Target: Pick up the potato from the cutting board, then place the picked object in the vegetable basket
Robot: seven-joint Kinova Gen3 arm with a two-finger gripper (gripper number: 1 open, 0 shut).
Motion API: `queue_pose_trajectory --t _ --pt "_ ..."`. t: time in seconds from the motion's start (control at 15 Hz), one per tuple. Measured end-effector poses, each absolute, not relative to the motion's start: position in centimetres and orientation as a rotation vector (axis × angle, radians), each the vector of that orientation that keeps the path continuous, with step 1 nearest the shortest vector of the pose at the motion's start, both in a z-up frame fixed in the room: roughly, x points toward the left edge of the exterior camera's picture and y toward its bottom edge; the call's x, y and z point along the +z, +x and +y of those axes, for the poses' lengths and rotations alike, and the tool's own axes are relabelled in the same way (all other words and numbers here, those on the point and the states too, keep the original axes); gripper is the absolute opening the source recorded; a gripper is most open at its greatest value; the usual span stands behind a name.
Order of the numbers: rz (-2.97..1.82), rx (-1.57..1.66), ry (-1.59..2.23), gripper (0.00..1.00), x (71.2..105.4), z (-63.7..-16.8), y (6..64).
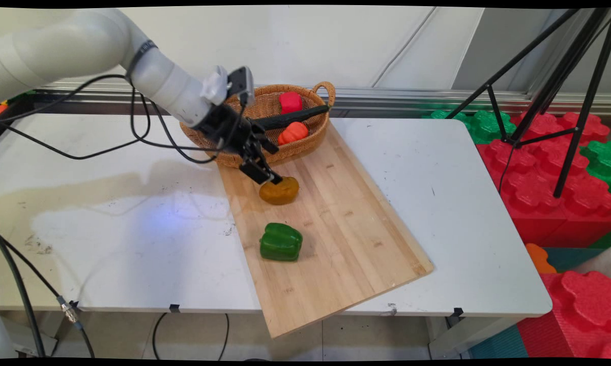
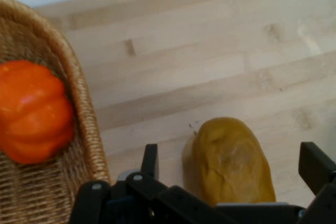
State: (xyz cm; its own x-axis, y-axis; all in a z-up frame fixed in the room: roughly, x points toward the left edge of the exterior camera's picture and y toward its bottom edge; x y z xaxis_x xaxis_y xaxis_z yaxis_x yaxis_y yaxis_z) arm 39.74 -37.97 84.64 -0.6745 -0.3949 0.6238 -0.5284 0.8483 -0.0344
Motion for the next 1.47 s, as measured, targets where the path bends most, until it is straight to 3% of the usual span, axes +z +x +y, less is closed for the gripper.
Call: queue_pose_trajectory --t 0.6,1.2,1.27,1.47 --pt "-2.464 0.258 0.734 1.00 80.9 -38.7 37.4" --pt "-2.487 0.263 0.747 1.00 79.5 -38.9 36.5" --pt "-2.488 0.264 0.746 0.00 79.4 -38.9 36.5" --pt "-2.485 0.258 0.731 0.00 79.5 -38.7 36.2"
